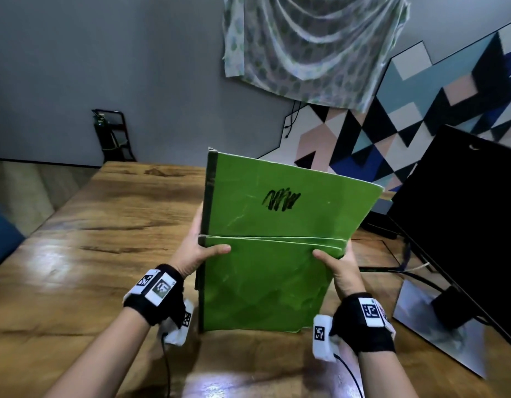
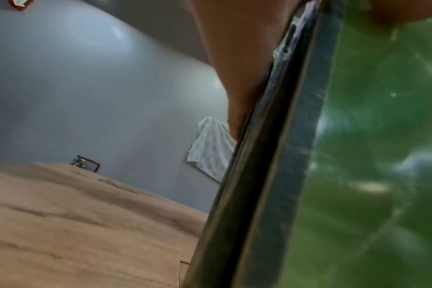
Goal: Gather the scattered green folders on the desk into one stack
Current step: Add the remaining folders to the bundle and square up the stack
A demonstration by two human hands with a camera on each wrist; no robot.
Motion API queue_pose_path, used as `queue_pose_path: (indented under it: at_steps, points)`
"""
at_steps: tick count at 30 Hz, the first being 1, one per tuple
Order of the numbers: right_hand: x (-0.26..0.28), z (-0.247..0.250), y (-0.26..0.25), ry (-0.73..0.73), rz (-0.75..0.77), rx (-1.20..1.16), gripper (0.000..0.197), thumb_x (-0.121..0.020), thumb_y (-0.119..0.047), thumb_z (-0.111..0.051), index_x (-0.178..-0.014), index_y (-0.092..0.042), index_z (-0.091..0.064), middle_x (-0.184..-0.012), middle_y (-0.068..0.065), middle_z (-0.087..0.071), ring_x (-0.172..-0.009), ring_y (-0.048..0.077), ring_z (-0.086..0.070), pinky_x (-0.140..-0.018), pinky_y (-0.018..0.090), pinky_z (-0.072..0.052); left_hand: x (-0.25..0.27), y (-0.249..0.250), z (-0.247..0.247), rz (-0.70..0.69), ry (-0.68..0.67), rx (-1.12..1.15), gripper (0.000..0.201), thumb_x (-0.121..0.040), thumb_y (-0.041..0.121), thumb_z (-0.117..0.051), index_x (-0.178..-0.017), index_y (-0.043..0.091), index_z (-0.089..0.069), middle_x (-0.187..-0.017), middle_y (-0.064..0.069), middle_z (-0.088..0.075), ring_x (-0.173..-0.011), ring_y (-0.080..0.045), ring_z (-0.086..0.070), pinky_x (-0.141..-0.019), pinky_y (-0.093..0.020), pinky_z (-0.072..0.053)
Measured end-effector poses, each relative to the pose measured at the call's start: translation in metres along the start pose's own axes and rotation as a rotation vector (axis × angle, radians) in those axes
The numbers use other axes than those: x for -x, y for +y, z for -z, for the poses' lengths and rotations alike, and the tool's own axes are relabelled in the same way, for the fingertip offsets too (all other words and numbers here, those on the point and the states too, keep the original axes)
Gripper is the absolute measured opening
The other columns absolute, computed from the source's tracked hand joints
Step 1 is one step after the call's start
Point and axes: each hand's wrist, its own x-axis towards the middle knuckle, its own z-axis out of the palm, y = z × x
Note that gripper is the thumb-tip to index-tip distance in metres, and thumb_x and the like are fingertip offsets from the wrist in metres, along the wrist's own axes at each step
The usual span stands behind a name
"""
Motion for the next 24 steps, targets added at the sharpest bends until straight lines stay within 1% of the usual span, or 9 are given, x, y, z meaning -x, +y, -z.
queue_pose_path:
  at_steps: [4,6,8,11,14,15,18,21,24]
  points:
    - [0.005,0.0,0.012,0.021,-0.032,0.01,0.098,-0.038,-0.023,-0.089,-0.125,-0.004,-0.047,-0.089,0.001,-0.075,-0.077,0.007,-0.071,-0.062,0.019,-0.055,0.0,-0.012,-0.006,0.004,0.025,0.014,0.142,-0.029,0.062,-0.083,-0.145,0.017,-0.014,-0.13,0.005,-0.05,-0.109,0.006,-0.057,-0.098,-0.019,-0.045]
    - [0.009,0.001,0.022,0.023,-0.065,0.026,0.096,-0.04,-0.021,-0.088,-0.124,0.003,-0.048,-0.083,-0.005,-0.076,-0.077,0.007,-0.071,-0.063,0.018,-0.055,0.002,-0.02,-0.007,0.028,0.013,0.001,0.143,-0.027,0.061,-0.083,-0.145,0.014,-0.017,-0.123,0.012,-0.052,-0.105,0.006,-0.058,-0.1,-0.021,-0.044]
    - [0.016,0.001,0.031,0.029,-0.098,0.034,0.102,-0.035,-0.026,-0.09,-0.122,0.008,-0.048,-0.081,-0.008,-0.076,-0.075,0.006,-0.071,-0.062,0.017,-0.055,0.005,-0.029,-0.007,0.079,-0.002,-0.017,0.143,-0.023,0.062,-0.084,-0.141,0.01,-0.022,-0.116,0.014,-0.054,-0.1,0.003,-0.059,-0.104,-0.033,-0.043]
    - [0.02,0.001,0.026,0.123,-0.071,0.036,0.117,-0.03,-0.042,-0.091,-0.125,0.007,-0.045,-0.089,-0.004,-0.076,-0.083,0.008,-0.071,-0.07,0.022,-0.057,0.005,-0.038,-0.002,0.112,-0.029,-0.054,0.141,-0.022,0.062,-0.084,-0.138,0.005,-0.027,-0.113,0.013,-0.056,-0.094,0.012,-0.061,-0.099,-0.027,-0.047]
    - [0.017,-0.006,-0.009,0.276,0.11,0.102,0.124,-0.028,-0.055,-0.088,-0.133,-0.01,-0.039,-0.123,0.011,-0.061,-0.108,0.022,-0.061,-0.097,0.038,-0.049,0.002,-0.039,0.001,0.138,-0.034,-0.071,0.141,-0.024,0.061,-0.084,-0.14,0.005,-0.026,-0.118,0.006,-0.057,-0.101,0.004,-0.059,-0.101,-0.028,-0.046]
    - [0.015,-0.01,-0.023,0.312,0.205,0.12,0.111,-0.035,-0.045,-0.089,-0.131,-0.018,-0.04,-0.126,0.011,-0.056,-0.108,0.021,-0.059,-0.098,0.037,-0.048,0.002,-0.039,0.0,0.143,-0.034,-0.067,0.141,-0.024,0.061,-0.084,-0.14,0.006,-0.026,-0.118,0.006,-0.057,-0.102,0.003,-0.058,-0.101,-0.028,-0.045]
    - [0.007,-0.028,-0.061,0.352,0.527,0.379,0.082,-0.059,-0.014,-0.084,-0.122,-0.04,-0.039,-0.128,0.011,-0.051,-0.114,0.019,-0.052,-0.103,0.033,-0.041,0.0,-0.037,-0.001,0.119,-0.046,-0.052,0.131,-0.025,0.061,-0.084,-0.133,0.01,-0.031,-0.114,0.012,-0.056,-0.096,0.013,-0.06,-0.084,-0.008,-0.048]
    - [0.002,-0.044,-0.07,0.345,0.774,0.852,0.07,-0.07,-0.038,-0.07,-0.131,-0.028,-0.037,-0.135,0.01,-0.04,-0.123,0.019,-0.041,-0.107,0.042,-0.032,-0.001,-0.043,-0.001,0.161,-0.034,-0.001,0.116,-0.019,0.059,-0.085,-0.119,0.019,-0.042,-0.109,0.008,-0.06,-0.098,-0.001,-0.063,-0.088,-0.019,-0.051]
    - [-0.002,-0.054,-0.066,0.343,0.8,1.098,0.058,-0.074,-0.052,-0.054,-0.126,-0.031,-0.039,-0.137,0.001,-0.029,-0.13,0.031,-0.037,-0.103,0.059,-0.026,0.001,-0.046,0.0,0.221,-0.024,0.063,0.104,-0.011,0.055,-0.087,-0.104,0.026,-0.049,-0.101,0.004,-0.065,-0.096,-0.011,-0.064,-0.085,-0.026,-0.053]
